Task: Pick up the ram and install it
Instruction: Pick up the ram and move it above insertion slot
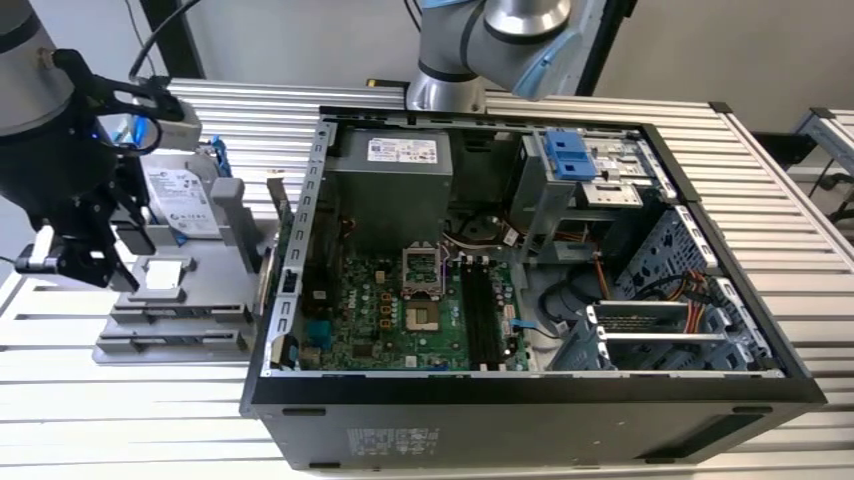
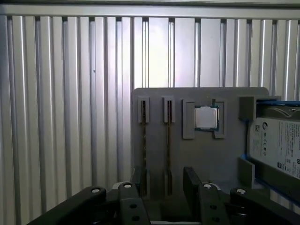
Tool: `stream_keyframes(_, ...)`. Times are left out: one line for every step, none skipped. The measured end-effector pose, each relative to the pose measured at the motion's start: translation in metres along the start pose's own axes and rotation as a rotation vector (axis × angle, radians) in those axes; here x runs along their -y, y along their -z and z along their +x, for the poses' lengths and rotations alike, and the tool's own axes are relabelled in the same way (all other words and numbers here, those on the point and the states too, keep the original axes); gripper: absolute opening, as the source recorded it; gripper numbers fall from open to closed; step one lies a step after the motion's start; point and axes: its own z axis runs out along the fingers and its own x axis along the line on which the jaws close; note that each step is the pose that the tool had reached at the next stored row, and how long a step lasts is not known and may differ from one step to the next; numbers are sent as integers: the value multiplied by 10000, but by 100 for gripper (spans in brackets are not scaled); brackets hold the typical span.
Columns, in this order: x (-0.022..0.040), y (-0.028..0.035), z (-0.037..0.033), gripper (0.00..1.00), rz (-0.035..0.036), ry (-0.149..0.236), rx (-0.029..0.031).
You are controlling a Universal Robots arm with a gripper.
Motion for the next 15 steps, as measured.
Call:
stream_keyframes(1, -18, 1, 100, -1, 0, 0)
stream_keyframes(3, -36, 1, 100, -1, 0, 0)
stream_keyframes(5, -54, 2, 100, -1, 0, 0)
stream_keyframes(7, -72, 2, 100, -1, 1, 1)
stream_keyframes(9, -91, 3, 100, 0, 1, 1)
stream_keyframes(11, -108, 4, 100, -1, 0, 0)
stream_keyframes(14, -126, 7, 100, -1, 0, 0)
stream_keyframes(17, -141, 12, 100, -1, 1, 1)
stream_keyframes(20, -158, 17, 100, -1, 1, 1)
stream_keyframes(22, -173, 20, 100, -1, 1, 2)
stream_keyframes(24, -191, 22, 100, -2, 0, 1)
stream_keyframes(27, -209, 25, 100, -2, 1, 1)
stream_keyframes(28, -228, 27, 100, -1, 0, 2)
stream_keyframes(30, -244, 30, 100, 0, 0, 2)
stream_keyframes(32, -260, 34, 100, -1, 1, 2)
